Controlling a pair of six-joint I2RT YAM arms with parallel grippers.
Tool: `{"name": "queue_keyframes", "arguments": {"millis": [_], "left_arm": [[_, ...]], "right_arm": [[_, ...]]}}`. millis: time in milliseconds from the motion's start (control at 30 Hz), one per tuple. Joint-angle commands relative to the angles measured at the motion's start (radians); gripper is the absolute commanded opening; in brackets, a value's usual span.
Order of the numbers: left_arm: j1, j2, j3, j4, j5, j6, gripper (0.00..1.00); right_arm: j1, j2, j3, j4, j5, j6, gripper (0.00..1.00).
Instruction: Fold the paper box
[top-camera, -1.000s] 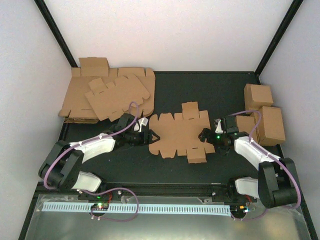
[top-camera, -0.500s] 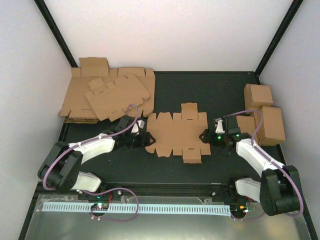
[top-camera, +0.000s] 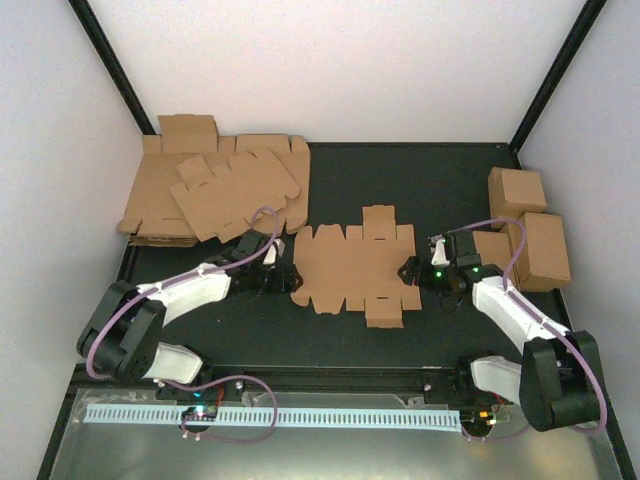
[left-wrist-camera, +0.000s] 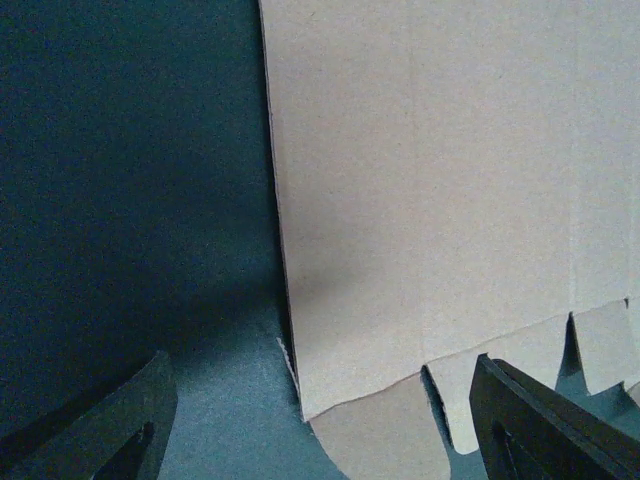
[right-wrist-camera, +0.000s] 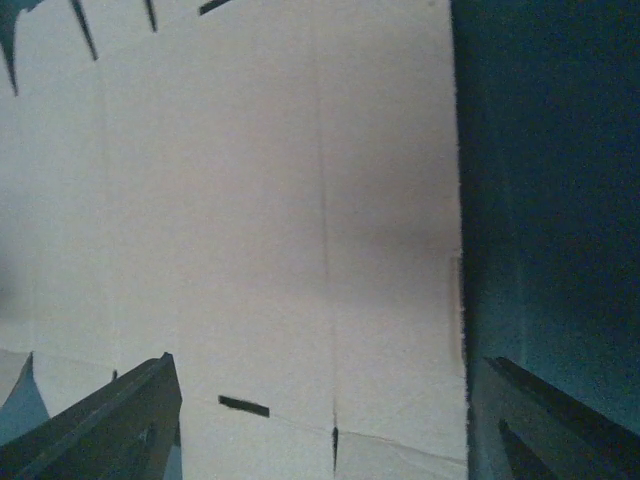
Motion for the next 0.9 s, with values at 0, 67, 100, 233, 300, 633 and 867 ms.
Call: {"name": "queue_keyframes", "arguments": {"millis": [0,67,100,233,300,633,867], "left_arm": [[-0.006,0.033,0.024,0.005,-0.006,0.013,0.83],[-0.006,0.041,0.021,0.013,-0.004,0.016,0.83],[-0.006,0.044,0.019,0.019,-0.001,0.018,0.83],[-0.006,0.066,0.016,0.031,0.007,0.027,0.80],[-0.006,0.083,0.016,0.041,0.014,0.031,0.77],[-0.006,0.138,0.023,0.071,0.017,0.027,0.73],[-0.006,0.164,0.030,0.060,-0.014,0.031,0.71]], "right_arm": [[-0.015,0.027,0.000,0.030,0.068,0.016,0.85],[-0.037,0.042,-0.016,0.054,0.042,0.023,0.87],[-0.047,0.049,-0.021,0.068,0.023,0.023,0.87],[-0.083,0.076,-0.043,0.103,-0.052,0.024,0.87],[-0.101,0.091,-0.053,0.115,-0.104,0.024,0.85],[-0.139,0.139,-0.088,0.179,-0.281,0.037,0.78],[-0.153,0.108,-0.132,0.239,-0.385,0.035,0.64]]}}
